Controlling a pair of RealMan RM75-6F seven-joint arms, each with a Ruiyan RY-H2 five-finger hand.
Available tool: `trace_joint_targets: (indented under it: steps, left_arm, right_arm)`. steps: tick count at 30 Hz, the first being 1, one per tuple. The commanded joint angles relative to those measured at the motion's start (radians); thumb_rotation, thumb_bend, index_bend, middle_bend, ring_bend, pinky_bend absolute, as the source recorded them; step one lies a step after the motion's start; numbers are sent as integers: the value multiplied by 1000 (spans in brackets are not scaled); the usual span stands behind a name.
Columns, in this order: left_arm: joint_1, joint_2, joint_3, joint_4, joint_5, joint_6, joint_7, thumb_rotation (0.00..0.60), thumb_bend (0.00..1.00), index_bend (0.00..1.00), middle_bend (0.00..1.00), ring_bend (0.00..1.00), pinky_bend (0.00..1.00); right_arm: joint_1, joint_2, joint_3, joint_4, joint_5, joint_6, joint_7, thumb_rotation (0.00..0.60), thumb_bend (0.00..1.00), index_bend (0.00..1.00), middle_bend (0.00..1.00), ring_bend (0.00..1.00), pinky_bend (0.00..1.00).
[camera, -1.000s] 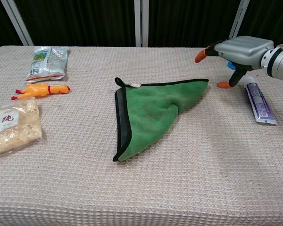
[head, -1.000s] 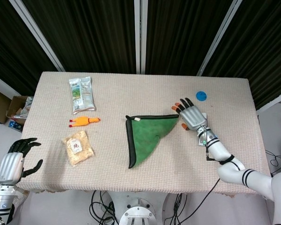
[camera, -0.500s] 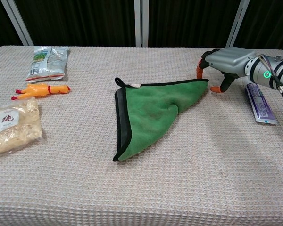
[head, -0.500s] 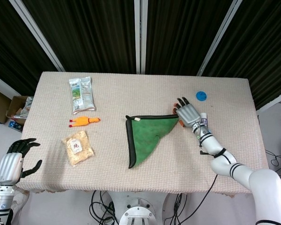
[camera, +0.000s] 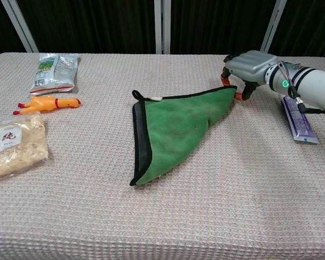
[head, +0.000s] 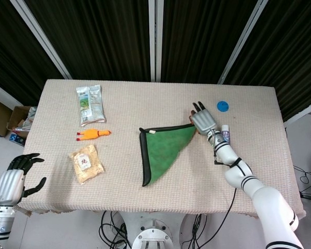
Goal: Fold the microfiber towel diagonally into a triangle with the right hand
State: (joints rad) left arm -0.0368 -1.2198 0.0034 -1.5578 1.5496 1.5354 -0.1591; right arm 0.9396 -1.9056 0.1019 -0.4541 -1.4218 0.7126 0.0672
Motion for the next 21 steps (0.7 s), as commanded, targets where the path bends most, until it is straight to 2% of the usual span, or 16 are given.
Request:
trace_joint_targets:
  steps: [1,4,9,14,18,21]
  left_arm:
    - [1,-2,0,3,0,0,-2,600,282,307,210,184,160]
    - [0,-2,0,4,1,-3,-3,600,282,308,210,183,160]
    - [-1,-2,-1,4,2,-4,-2,600,283,308,210,183,160]
    - [-3,-1,-3,5,4,-4,0,600,283,307,210,183,159]
    - [-3,-2,-3,5,5,-3,0,600,283,307,210,184,160]
    - [-2,-1,-2,4,7,-2,2,600,283,306,210,183,160]
  right_arm:
    - [10,-33,15,57,8,5,-7,600,369,660,287,0,9]
    - [12,-48,23,94,14,6,-25,600,375,661,287,0,9]
    - [4,-44,13,93,-7,59,-18,600,377,661,285,0,9]
    - [-20,-12,-26,44,-80,244,-10,600,382,661,279,0,0]
    - [-35,29,-75,-42,-166,410,-15,600,383,660,273,0,0]
    - [-40,57,-104,-128,-221,495,-37,600,383,660,270,0,0]
